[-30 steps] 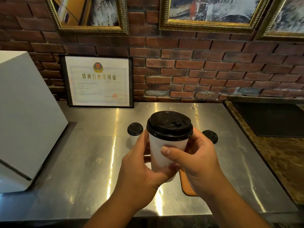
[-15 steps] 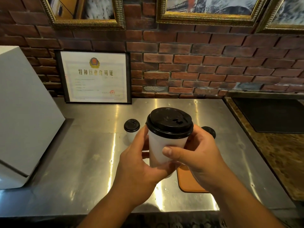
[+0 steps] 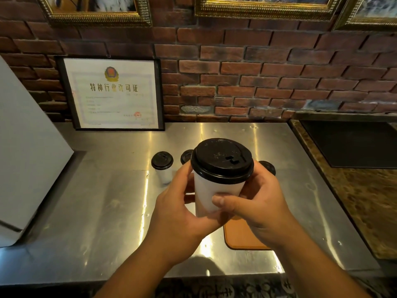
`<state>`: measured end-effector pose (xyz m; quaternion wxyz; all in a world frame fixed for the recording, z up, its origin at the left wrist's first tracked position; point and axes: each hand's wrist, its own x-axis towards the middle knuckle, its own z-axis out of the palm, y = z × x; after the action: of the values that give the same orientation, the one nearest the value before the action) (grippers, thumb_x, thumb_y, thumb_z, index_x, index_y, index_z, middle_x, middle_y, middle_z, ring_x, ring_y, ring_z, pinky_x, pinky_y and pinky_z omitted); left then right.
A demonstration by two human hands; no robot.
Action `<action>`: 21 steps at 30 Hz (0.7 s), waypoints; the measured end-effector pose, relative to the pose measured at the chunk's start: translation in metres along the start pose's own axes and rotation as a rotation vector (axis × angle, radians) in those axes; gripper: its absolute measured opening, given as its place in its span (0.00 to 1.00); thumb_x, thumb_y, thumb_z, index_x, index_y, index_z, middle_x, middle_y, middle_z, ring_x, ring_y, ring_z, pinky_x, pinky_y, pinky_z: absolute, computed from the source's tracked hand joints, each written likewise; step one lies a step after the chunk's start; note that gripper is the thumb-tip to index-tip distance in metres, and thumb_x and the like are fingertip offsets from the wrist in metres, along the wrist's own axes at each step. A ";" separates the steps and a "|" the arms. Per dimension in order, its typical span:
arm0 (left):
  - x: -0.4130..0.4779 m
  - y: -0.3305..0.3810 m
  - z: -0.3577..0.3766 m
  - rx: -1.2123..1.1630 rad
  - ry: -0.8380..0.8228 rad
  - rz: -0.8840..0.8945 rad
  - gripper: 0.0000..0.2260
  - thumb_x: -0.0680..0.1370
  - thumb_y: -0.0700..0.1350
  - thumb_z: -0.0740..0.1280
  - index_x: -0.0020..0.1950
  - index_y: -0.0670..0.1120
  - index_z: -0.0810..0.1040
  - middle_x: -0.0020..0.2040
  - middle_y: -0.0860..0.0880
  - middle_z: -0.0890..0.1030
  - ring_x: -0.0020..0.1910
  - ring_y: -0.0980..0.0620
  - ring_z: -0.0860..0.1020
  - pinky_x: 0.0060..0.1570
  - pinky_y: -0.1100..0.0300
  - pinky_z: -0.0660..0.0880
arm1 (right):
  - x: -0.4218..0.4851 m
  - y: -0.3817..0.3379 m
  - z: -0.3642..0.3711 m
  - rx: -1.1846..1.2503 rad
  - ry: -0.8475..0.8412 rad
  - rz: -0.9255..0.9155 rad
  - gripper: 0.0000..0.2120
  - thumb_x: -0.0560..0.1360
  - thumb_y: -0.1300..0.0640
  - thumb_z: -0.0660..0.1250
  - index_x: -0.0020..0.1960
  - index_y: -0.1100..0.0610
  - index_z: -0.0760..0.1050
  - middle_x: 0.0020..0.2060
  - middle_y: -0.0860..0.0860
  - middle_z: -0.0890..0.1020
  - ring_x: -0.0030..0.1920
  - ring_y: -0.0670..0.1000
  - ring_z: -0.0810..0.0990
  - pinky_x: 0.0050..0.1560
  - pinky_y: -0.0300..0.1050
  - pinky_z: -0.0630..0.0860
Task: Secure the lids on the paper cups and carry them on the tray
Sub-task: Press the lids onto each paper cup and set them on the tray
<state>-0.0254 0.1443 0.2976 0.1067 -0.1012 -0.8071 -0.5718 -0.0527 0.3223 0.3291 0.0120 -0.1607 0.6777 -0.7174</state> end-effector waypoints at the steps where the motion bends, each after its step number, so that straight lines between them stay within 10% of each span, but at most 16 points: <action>1: 0.002 -0.001 0.003 0.004 -0.018 -0.001 0.42 0.67 0.70 0.78 0.78 0.66 0.65 0.67 0.65 0.79 0.65 0.60 0.79 0.52 0.69 0.80 | 0.001 0.003 -0.004 -0.006 0.002 -0.001 0.30 0.62 0.52 0.83 0.60 0.34 0.80 0.58 0.45 0.86 0.63 0.51 0.84 0.54 0.46 0.85; 6: 0.012 -0.016 0.009 0.040 -0.131 -0.078 0.48 0.66 0.67 0.80 0.80 0.70 0.58 0.69 0.66 0.76 0.68 0.60 0.77 0.61 0.61 0.80 | 0.005 0.019 -0.031 0.008 0.018 -0.009 0.31 0.60 0.55 0.83 0.59 0.37 0.82 0.56 0.49 0.86 0.61 0.52 0.85 0.53 0.43 0.85; 11: 0.014 -0.062 0.012 0.007 -0.134 -0.293 0.26 0.75 0.71 0.64 0.73 0.75 0.65 0.65 0.67 0.78 0.65 0.60 0.78 0.62 0.60 0.77 | 0.010 0.037 -0.082 -0.009 0.099 -0.009 0.34 0.59 0.56 0.84 0.63 0.43 0.81 0.59 0.53 0.86 0.63 0.54 0.84 0.58 0.43 0.83; 15: 0.008 -0.138 0.009 0.261 -0.084 -0.555 0.22 0.80 0.59 0.71 0.73 0.61 0.73 0.63 0.58 0.81 0.58 0.56 0.81 0.55 0.59 0.80 | 0.010 0.061 -0.127 -0.092 0.146 0.050 0.38 0.58 0.61 0.89 0.62 0.39 0.82 0.59 0.51 0.86 0.62 0.51 0.85 0.58 0.42 0.83; 21: -0.013 -0.228 0.008 0.603 -0.261 -0.845 0.32 0.81 0.58 0.72 0.81 0.50 0.67 0.76 0.47 0.74 0.71 0.45 0.75 0.70 0.47 0.75 | 0.004 0.125 -0.186 -0.204 0.215 0.192 0.43 0.56 0.61 0.84 0.70 0.54 0.75 0.59 0.45 0.86 0.62 0.46 0.84 0.59 0.36 0.81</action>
<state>-0.0785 0.0767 0.0860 -0.2095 0.1974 -0.9126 -0.2903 -0.1281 0.4917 0.2021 -0.0085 -0.0178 0.7565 -0.6537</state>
